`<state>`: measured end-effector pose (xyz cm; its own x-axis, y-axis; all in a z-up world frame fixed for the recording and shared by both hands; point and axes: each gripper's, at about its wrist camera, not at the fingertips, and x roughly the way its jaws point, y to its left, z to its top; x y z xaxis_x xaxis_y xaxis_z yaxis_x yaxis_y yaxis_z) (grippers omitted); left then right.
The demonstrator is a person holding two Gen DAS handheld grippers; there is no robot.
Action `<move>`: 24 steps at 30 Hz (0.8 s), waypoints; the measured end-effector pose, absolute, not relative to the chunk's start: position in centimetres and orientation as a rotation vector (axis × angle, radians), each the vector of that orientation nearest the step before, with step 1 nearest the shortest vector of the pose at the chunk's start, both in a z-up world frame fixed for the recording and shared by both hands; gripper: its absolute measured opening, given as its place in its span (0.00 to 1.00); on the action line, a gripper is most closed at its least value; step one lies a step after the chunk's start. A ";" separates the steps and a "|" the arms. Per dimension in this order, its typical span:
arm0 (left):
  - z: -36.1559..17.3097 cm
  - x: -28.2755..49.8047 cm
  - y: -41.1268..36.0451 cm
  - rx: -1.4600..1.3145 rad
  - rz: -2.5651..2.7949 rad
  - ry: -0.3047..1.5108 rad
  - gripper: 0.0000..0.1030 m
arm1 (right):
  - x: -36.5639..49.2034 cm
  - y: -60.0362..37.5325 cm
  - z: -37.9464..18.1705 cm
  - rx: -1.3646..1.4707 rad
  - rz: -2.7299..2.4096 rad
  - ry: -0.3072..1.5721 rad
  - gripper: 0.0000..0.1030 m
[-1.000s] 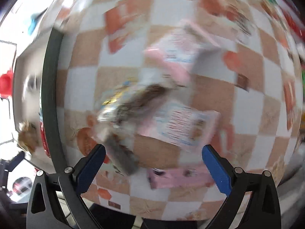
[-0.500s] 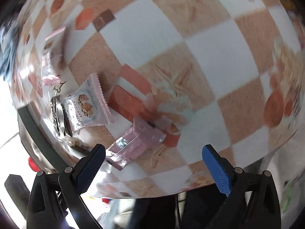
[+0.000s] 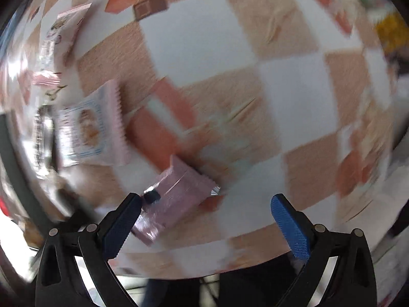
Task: Organize snacks
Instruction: 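Grasp the pink bar with the right tool while the left tool grasps a clear wrapped bar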
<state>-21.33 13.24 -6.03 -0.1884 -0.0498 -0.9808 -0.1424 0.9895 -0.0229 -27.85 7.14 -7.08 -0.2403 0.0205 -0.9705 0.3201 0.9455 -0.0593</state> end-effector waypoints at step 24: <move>-6.6 -22.6 9.2 0.003 0.027 1.731 0.57 | -33.4 13.3 -8.2 0.138 -0.147 1.804 0.48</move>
